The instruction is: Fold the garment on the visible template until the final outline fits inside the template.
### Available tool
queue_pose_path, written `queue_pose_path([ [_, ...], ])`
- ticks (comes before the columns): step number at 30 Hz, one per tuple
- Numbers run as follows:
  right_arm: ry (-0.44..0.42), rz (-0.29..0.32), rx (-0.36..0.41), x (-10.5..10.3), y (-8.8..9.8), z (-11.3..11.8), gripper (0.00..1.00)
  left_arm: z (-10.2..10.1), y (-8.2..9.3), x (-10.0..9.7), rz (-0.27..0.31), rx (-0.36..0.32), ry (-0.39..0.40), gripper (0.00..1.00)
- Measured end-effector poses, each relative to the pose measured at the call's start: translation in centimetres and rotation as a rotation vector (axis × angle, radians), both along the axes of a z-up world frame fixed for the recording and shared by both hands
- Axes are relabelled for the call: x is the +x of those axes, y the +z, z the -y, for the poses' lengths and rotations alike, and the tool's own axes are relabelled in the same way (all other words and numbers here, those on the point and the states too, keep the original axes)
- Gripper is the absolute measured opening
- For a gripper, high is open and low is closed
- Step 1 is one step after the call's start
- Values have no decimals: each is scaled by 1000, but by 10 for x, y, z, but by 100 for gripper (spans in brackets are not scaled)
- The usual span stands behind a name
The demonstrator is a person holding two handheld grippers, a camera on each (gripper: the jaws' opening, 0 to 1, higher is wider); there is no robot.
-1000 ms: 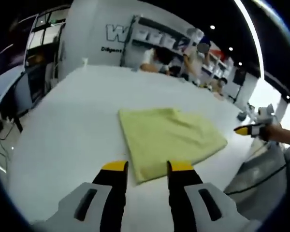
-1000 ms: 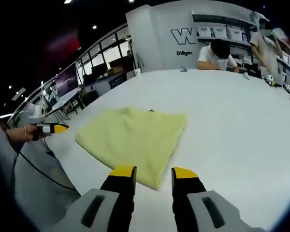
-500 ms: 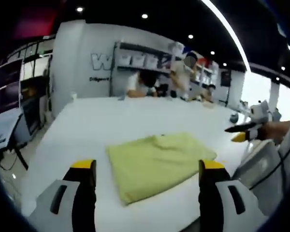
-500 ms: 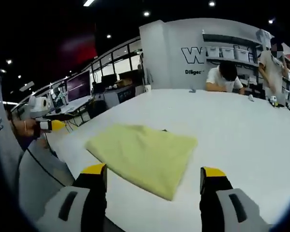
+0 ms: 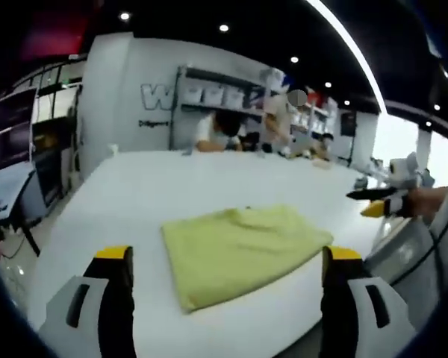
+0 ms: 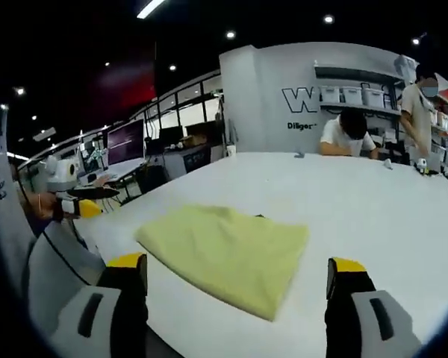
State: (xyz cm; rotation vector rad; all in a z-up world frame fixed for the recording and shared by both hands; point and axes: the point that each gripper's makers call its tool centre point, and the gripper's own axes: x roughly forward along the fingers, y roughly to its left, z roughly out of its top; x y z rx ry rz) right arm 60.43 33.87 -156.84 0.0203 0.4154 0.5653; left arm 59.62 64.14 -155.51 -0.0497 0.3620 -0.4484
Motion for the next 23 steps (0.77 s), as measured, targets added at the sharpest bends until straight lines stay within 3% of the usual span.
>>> queue_pose_path([
  [1, 20, -38, 4, -4, -4, -3, 99, 1, -2, 0, -9, -2, -2, 99],
  [5, 36, -31, 2, -6, -2, -8, 96, 3, -3, -2, -15, 6, -6, 99],
  [10, 22, -57, -17, -3, -13, -4, 95, 3, -7, -1, -21, 8, -9, 99],
  [23, 19, -72, 3, -5, -13, -7, 90, 8, -13, -4, -56, 25, -21, 96],
])
